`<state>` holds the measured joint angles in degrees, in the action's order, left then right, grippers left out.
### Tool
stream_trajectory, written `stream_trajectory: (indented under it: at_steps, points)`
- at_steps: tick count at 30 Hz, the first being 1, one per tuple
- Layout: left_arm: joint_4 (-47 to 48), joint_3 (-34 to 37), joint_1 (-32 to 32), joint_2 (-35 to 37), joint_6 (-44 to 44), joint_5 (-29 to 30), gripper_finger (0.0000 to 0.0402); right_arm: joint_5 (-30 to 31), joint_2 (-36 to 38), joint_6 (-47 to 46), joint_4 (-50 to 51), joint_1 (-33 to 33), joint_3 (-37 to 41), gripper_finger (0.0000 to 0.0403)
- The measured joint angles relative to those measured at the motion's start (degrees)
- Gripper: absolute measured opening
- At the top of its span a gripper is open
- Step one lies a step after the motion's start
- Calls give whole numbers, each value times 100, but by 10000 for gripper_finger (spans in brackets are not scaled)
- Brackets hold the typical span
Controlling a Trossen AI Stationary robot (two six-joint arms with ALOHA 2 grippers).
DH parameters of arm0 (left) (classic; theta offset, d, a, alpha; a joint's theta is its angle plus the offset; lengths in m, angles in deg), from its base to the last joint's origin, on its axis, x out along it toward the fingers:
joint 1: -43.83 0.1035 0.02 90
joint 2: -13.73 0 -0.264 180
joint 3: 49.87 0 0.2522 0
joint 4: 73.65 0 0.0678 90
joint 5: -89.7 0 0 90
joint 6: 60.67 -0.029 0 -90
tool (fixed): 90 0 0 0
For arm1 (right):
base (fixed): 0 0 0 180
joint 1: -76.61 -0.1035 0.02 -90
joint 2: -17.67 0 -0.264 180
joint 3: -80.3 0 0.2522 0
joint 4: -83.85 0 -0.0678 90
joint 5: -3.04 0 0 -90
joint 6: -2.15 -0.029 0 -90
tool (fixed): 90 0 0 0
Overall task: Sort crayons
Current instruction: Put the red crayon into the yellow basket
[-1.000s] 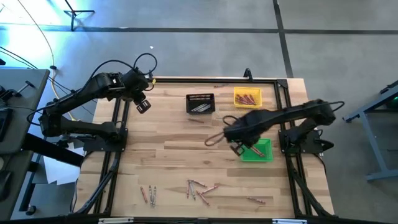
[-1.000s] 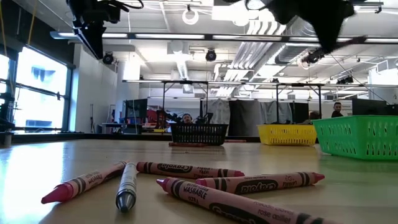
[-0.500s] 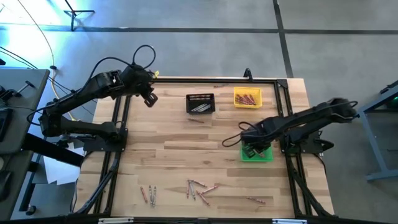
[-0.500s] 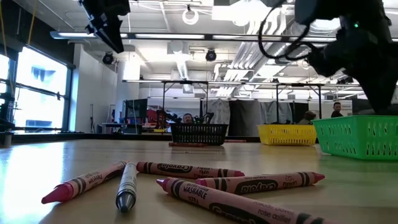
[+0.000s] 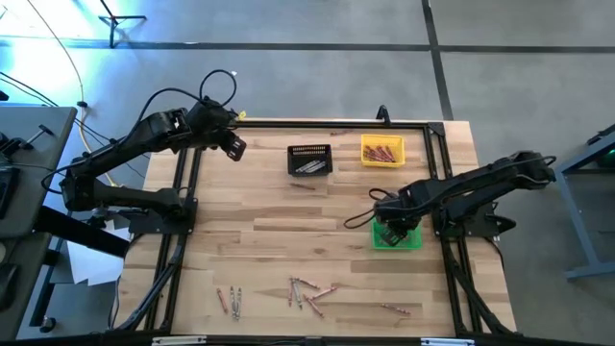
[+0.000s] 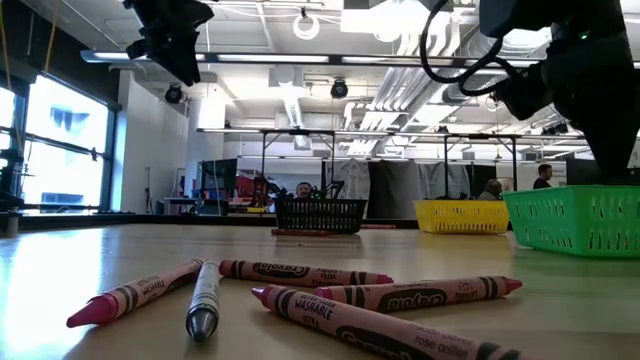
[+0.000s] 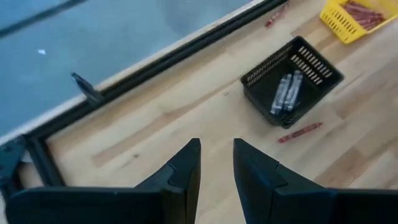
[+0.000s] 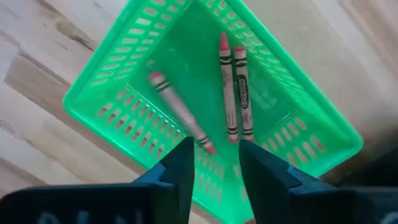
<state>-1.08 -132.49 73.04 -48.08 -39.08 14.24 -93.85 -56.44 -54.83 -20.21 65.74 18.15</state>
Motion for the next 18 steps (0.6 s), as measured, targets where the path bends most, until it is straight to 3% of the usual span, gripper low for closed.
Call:
stream_trajectory:
  at_steps: [7,18]
  points:
    - [-2,0,-213,-198,585,-881,81,719,66,946,540,12,-69,121]
    - [-584,0,-1606,-1253,640,-1309,81,1692,413,1692,1729,305,-61,122]
